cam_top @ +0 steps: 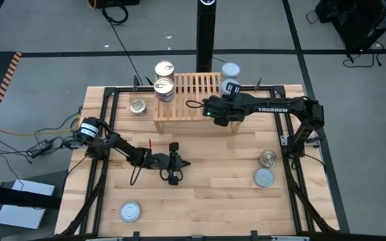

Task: Stack canned seafood by type on shelf
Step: Stack the green tuna can on top of the other green tuna can on the shelf

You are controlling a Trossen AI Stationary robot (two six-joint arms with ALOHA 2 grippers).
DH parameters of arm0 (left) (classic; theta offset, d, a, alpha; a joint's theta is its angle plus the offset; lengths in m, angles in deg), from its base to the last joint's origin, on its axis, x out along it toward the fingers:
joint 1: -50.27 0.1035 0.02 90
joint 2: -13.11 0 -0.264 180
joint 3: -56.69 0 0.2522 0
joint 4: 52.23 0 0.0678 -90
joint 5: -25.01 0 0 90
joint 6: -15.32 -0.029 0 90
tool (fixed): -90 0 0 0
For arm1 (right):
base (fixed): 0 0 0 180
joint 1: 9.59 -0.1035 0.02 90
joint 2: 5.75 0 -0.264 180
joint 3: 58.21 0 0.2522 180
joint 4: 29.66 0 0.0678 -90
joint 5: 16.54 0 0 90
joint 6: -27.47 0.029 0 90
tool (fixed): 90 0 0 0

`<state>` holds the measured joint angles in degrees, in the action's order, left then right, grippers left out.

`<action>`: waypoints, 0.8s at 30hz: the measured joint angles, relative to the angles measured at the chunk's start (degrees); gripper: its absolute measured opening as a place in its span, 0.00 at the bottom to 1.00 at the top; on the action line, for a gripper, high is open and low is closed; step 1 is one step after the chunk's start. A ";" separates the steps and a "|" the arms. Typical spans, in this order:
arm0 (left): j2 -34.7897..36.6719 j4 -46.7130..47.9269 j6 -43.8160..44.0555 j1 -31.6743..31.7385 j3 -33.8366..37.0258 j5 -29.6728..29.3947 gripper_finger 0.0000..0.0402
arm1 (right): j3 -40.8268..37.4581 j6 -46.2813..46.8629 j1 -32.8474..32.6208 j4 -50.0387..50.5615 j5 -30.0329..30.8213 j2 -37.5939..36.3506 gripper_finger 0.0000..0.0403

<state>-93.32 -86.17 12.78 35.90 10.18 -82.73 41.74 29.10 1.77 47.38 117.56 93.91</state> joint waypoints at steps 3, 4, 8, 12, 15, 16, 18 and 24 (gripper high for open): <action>0.00 0.00 0.01 0.00 0.00 0.00 0.01 | 0.00 -0.02 0.00 0.40 0.00 0.00 0.01; 0.00 0.00 0.02 0.00 0.00 0.00 0.01 | 0.00 -0.04 0.00 0.54 0.00 0.00 0.01; 0.00 0.00 0.02 0.00 -0.01 0.00 0.01 | 0.00 -0.04 0.00 0.79 0.06 0.00 0.01; 0.00 0.00 0.02 0.00 0.00 0.00 0.01 | 0.00 0.11 -0.02 1.21 2.01 0.00 0.01; 0.00 0.00 0.02 0.00 -0.01 0.00 0.01 | 0.00 0.13 -0.02 1.23 2.05 0.00 0.01; 0.00 0.00 0.02 0.00 0.00 0.00 0.01 | 0.00 0.13 -0.02 1.23 2.05 0.00 0.01; 0.00 0.00 0.02 0.00 0.00 0.00 0.01 | 0.00 0.14 -0.02 1.23 1.97 0.00 0.01; 0.00 0.00 0.02 0.00 0.00 0.00 0.01 | 0.02 1.27 -0.02 2.14 1.84 0.00 0.01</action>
<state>-93.32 -86.17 12.80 35.90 10.18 -82.73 41.76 30.37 1.75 49.52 119.40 93.91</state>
